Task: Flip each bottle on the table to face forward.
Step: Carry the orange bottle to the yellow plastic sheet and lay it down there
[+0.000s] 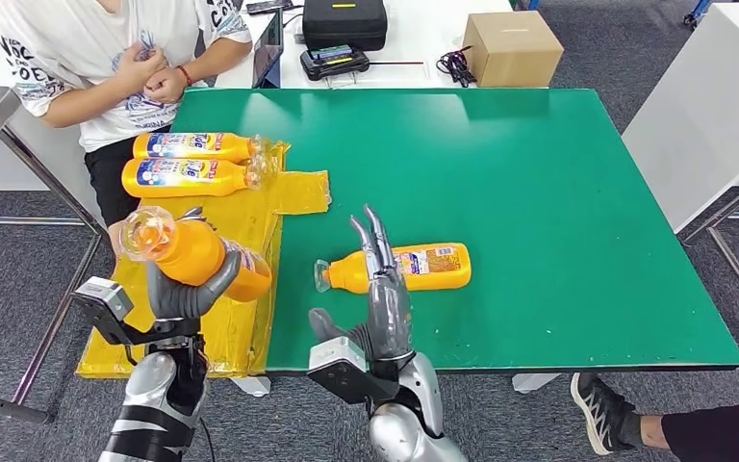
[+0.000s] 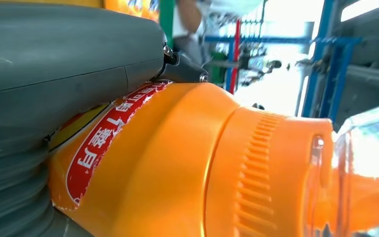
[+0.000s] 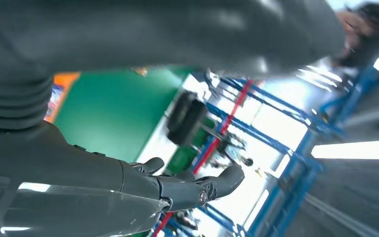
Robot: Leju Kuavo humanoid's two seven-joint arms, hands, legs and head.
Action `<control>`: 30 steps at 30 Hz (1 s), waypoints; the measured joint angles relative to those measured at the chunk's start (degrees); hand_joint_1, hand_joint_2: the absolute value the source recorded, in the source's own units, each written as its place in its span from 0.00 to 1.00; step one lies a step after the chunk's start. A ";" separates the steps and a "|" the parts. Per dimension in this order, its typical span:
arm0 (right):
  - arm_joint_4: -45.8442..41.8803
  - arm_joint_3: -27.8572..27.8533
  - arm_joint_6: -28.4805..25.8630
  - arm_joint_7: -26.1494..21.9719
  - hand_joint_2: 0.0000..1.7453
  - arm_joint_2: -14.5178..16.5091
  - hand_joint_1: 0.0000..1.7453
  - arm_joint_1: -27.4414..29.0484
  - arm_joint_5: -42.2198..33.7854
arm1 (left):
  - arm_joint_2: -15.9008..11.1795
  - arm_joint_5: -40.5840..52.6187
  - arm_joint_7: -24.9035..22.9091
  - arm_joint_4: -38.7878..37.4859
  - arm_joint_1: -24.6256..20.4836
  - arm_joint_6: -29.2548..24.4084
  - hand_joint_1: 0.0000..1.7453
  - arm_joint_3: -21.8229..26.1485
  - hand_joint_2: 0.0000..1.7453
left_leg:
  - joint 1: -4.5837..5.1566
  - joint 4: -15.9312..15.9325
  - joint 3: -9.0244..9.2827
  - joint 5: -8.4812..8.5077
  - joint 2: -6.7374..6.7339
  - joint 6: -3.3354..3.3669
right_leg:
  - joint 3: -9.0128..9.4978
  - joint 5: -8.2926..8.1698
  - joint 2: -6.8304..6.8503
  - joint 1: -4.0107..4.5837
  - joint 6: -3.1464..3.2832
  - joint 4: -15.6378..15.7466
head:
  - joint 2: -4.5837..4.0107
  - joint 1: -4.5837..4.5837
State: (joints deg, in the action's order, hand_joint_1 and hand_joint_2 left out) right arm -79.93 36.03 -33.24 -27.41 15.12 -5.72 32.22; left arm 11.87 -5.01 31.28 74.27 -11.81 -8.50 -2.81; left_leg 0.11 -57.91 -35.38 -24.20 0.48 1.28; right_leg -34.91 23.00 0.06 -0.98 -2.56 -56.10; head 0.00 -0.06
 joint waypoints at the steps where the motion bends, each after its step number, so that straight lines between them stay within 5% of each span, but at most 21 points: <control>1: -1.03 -0.07 -0.04 -0.04 0.00 -0.09 0.00 0.29 -0.01 | 0.00 0.15 0.08 0.00 -0.16 -0.20 1.00 0.28 1.00 | 0.00 0.00 0.00 0.00 0.00 0.00 | 0.00 0.00 0.00 0.00 0.00 0.00 | 0.00 -0.01; 9: -4.56 -0.03 -0.89 -1.60 0.00 -0.48 0.00 1.10 -1.60 | -0.06 6.88 2.60 -0.74 -1.11 -6.19 1.00 1.33 1.00 | 0.00 0.00 -0.01 0.00 0.01 0.00 | 0.00 0.00 0.00 0.00 0.00 0.00 | 0.00 -0.01; 13: -5.18 0.44 0.20 -2.23 0.00 -0.60 0.00 0.76 -3.93 | -1.75 33.34 4.27 -4.71 -4.30 -24.31 1.00 1.33 1.00 | -0.01 0.00 0.00 0.01 0.01 -0.01 | 0.01 -0.01 0.00 0.01 0.00 -0.01 | 0.00 -0.01; 16: -5.61 0.82 2.04 -2.30 0.00 -0.58 0.00 0.29 -4.89 | -3.86 54.64 1.89 -10.04 -7.69 -30.55 1.00 2.26 1.00 | -0.02 0.00 0.01 0.03 0.00 -0.02 | 0.02 -0.01 0.00 0.01 0.00 -0.02 | 0.00 0.00; 24: -5.89 1.55 4.44 -2.99 0.00 -0.58 0.00 -0.30 -6.70 | -8.68 83.00 -7.41 -22.75 -13.37 -31.42 1.00 4.55 1.00 | -0.03 0.00 0.00 0.05 0.01 -0.03 | 0.00 -0.02 0.00 0.01 0.01 -0.04 | 0.00 0.01; 30: -5.93 1.70 6.07 -3.39 0.00 -0.59 0.00 -0.32 -7.36 | -12.11 85.92 -9.28 -34.44 -17.78 -28.52 1.00 4.45 1.00 | -0.03 0.00 -0.02 0.05 0.00 -0.03 | -0.02 -0.02 0.00 0.01 0.01 -0.03 | 0.00 0.00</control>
State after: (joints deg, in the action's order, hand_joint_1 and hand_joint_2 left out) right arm -85.85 37.73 -27.17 -30.80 14.53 -6.04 24.86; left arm -0.24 80.91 22.00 39.83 -29.59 -37.02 1.64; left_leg 0.09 -57.90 -35.40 -24.15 0.48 1.24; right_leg -34.93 22.99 0.06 -0.97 -2.55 -56.13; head 0.00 -0.06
